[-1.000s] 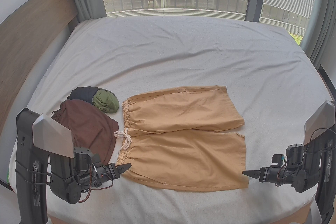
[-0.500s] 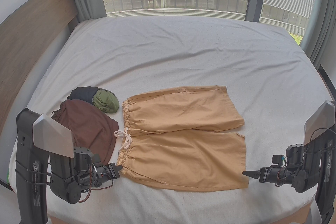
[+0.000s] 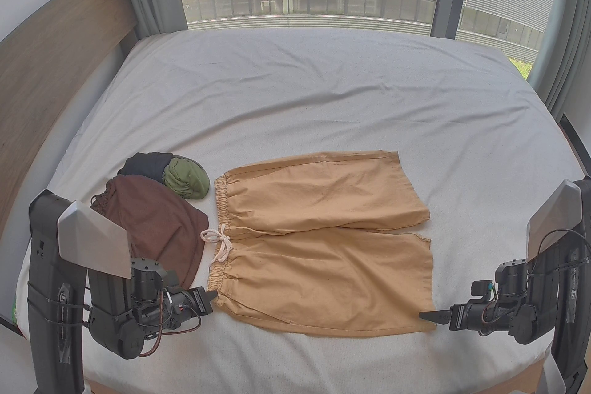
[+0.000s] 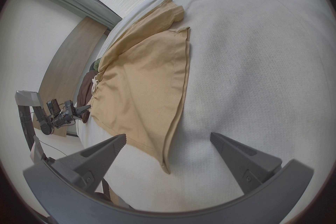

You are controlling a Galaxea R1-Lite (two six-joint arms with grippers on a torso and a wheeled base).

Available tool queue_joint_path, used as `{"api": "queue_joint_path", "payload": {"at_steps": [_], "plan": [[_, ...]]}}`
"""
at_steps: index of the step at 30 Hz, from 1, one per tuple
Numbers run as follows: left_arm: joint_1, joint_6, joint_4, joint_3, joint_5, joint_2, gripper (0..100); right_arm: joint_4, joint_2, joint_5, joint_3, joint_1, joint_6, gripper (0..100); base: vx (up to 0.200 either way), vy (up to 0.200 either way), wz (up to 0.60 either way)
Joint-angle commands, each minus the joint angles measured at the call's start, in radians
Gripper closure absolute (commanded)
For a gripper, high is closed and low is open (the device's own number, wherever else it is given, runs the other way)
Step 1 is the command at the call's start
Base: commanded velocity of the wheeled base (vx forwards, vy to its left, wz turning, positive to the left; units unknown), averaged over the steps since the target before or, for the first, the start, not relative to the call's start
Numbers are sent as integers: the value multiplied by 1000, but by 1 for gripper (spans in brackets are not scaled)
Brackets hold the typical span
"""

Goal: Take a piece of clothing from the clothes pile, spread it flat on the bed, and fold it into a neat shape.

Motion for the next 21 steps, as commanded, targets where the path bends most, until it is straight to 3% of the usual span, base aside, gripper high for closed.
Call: {"api": "queue_joint_path", "payload": {"at_steps": [1, 8, 9, 21], "plan": [[-2, 1, 0, -2, 1, 10, 100, 0, 11, 1, 6, 19, -2, 0, 0, 0, 0], [-2, 1, 0, -2, 1, 10, 100, 0, 11, 1, 16, 35, -5, 0, 0, 0, 0], [-2, 2, 0, -3, 1, 10, 100, 0, 13, 1, 16, 35, -5, 100, 0, 0, 0], [-2, 2, 0, -7, 4, 12, 100, 0, 24, 1, 9, 36, -5, 100, 0, 0, 0]]}}
